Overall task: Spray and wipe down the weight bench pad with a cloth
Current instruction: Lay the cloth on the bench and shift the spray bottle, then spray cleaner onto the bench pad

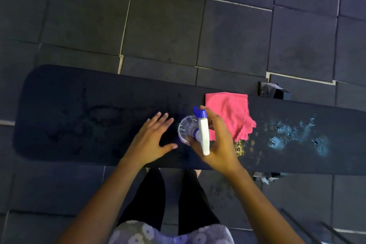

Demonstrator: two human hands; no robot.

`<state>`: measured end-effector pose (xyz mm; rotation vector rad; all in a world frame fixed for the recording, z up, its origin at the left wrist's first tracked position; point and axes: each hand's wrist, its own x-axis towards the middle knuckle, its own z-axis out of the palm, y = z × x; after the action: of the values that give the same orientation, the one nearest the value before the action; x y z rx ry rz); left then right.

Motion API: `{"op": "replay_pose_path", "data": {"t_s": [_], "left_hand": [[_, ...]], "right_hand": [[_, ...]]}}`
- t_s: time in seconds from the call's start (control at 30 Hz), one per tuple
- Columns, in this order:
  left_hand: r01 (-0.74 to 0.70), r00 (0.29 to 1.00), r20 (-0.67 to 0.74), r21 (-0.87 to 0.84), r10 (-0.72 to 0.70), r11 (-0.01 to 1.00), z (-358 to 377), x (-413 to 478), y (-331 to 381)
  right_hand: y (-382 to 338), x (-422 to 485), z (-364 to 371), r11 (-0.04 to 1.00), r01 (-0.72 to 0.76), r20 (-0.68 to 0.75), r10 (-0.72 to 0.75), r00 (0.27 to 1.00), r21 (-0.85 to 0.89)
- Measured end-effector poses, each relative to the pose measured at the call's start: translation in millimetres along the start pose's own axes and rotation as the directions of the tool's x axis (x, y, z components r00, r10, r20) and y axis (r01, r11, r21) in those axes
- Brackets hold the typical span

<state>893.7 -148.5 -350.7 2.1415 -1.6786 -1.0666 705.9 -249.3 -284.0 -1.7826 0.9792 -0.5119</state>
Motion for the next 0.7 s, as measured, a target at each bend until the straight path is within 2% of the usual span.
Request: {"op": "replay_pose_path", "data": {"t_s": [0.1, 0.2, 0.27, 0.33, 0.4, 0.47, 0.57, 0.63, 0.7], "left_hand": [[-0.002, 1.000, -0.002, 0.102, 0.002, 0.995, 15, -8, -8], [-0.037, 0.998, -0.037, 0.124, 0.042, 0.992, 26, -11, 1], [-0.059, 0.998, -0.024, 0.108, 0.062, 0.992, 30, -8, 12], [-0.089, 0.996, -0.008, 0.103, 0.090, 0.991, 33, -5, 26], [-0.137, 0.991, 0.002, 0.125, 0.137, 0.983, 37, 1, 40], [-0.188, 0.982, 0.038, 0.143, 0.185, 0.972, 42, 9, 56], [-0.270, 0.962, 0.077, 0.165, 0.260, 0.949, 55, 24, 82], [-0.320, 0.947, 0.098, 0.177, 0.307, 0.931, 64, 34, 102], [-0.366, 0.930, 0.113, 0.200, 0.349, 0.909, 74, 45, 120]], "right_hand": [[0, 9, 7, 0.998, 0.041, -0.018, -0.042, 0.999, -0.052], [4, 9, 15, 0.989, 0.103, -0.084, -0.113, 0.990, -0.108], [4, 2, 17, 1.000, -0.008, -0.222, 0.010, 0.975, 0.009], [0, -5, 9, 0.972, -0.115, -0.374, 0.186, 0.909, 0.203], [-1, -15, -10, 0.948, -0.109, -0.464, 0.244, 0.852, 0.299], [6, -24, -35, 0.939, -0.158, -0.494, 0.299, 0.817, 0.306], [29, -41, -69, 0.905, -0.318, -0.500, 0.422, 0.756, 0.283], [42, -51, -90, 0.875, -0.345, -0.489, 0.479, 0.729, 0.340], [50, -55, -114, 0.819, -0.387, -0.488, 0.566, 0.664, 0.423]]}}
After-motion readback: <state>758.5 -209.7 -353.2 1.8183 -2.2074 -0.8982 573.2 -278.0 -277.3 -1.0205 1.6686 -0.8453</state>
